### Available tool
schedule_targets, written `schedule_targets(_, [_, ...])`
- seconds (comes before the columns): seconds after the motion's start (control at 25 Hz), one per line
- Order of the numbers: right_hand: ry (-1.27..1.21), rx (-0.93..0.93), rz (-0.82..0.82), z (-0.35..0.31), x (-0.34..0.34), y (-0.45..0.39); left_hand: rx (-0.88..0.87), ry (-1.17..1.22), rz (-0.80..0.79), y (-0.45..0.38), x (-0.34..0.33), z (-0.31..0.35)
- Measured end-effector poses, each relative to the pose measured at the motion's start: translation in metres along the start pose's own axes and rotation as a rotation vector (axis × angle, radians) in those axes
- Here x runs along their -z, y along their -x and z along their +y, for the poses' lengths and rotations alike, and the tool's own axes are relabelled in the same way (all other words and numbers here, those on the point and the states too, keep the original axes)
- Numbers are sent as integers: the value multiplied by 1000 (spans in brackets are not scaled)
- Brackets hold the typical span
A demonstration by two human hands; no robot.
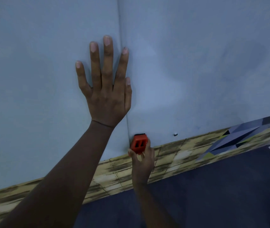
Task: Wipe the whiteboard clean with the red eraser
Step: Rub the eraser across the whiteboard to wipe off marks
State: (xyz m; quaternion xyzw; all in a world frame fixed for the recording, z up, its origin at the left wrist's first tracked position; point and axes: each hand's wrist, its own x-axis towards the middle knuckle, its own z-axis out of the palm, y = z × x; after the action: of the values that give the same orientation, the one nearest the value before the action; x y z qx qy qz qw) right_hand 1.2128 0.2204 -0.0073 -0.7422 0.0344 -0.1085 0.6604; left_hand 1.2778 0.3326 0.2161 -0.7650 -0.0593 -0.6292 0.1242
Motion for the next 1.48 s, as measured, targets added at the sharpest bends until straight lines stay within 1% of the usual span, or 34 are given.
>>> schedule_targets(0.04, [-88,-55,38,-12,-2,1,-4,-13,-2,1,1,0])
schedule_targets(0.08, [-150,-72,78,-25,-3,-1,-6,-23,-7,2,1,0])
schedule_targets(0.16, [-217,-47,130,-47,-4,-8,-3,-34,-11,2,2,0])
schedule_targets(0.24, [-212,-17,130,-56,-2,-14,3,-36,-10,1,3,0])
schedule_targets(0.32, [-178,-42,112,-52,1,-12,3,-39,-13,2,3,0])
schedule_targets(0.4, [-208,-141,127,-37,3,-9,7,-29,-20,4,3,1])
schedule_targets(0.56, [-349,-328,165,2,4,-11,-1,-21,-26,6,3,2])
schedule_targets(0.72, [-536,-641,168,30,10,-22,-12,-17,-20,8,3,1])
schedule_targets(0.8, [-619,-716,170,35,22,-32,-14,-18,-14,9,2,1])
schedule_targets(0.88, [-631,-718,184,37,31,-42,-18,-15,-13,11,2,1])
schedule_targets(1.0, [-606,-701,149,26,29,-41,-25,-31,-7,14,-1,1])
schedule_targets(1.08, [-605,-645,131,11,24,-37,-29,-28,-5,15,-1,1])
schedule_targets(1.2, [-639,-568,147,-18,20,-40,-39,-25,-11,17,-1,2])
schedule_targets(1.28, [-692,-581,143,-29,18,-47,-50,-23,-20,19,-1,1])
schedule_targets(1.4, [-668,-623,142,-23,23,-56,-68,-23,-27,21,-2,0])
schedule_targets(1.48, [-642,-711,165,-8,33,-68,-80,-27,-25,23,-2,0])
